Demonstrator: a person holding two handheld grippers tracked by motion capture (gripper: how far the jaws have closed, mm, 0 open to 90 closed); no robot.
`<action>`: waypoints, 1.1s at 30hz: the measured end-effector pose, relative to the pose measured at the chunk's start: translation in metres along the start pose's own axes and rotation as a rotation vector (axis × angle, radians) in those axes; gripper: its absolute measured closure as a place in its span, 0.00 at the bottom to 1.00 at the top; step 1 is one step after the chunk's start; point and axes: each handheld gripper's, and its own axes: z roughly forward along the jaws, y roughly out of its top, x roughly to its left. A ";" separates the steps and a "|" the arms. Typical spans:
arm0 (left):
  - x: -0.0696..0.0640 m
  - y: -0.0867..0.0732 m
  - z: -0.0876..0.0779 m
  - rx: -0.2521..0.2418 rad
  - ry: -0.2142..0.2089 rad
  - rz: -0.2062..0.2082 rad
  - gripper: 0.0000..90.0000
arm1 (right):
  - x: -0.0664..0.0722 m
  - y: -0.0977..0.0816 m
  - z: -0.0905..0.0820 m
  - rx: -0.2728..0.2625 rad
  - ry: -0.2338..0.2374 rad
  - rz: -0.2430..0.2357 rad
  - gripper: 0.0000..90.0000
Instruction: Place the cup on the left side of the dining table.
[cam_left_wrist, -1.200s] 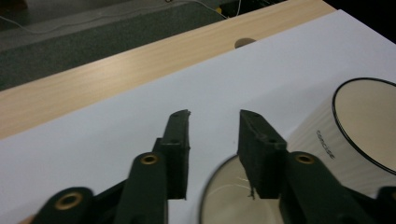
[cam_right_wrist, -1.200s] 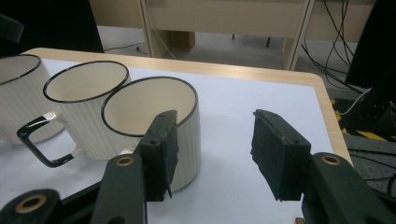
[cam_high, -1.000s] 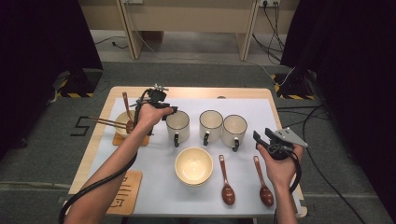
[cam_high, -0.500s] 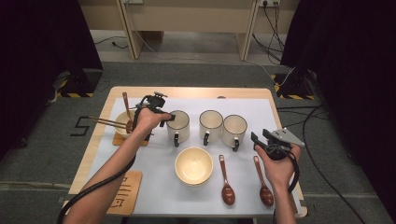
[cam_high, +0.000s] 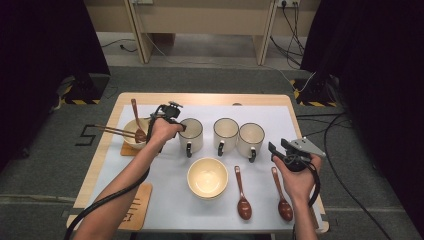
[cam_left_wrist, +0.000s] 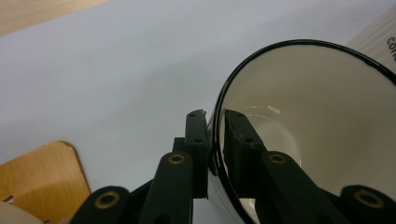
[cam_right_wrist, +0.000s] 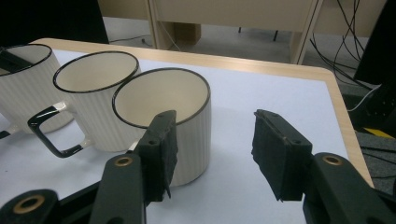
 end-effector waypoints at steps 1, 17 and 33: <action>-0.002 -0.001 -0.001 -0.006 0.014 0.016 0.88 | 0.000 0.000 0.000 0.000 0.000 0.000 0.56; -0.008 -0.014 -0.020 -0.151 -0.011 0.058 0.91 | -0.001 0.002 -0.003 -0.018 -0.011 0.005 0.56; -0.010 -0.027 -0.056 -0.196 -0.035 0.110 0.91 | -0.001 0.004 -0.006 -0.032 -0.018 0.005 0.56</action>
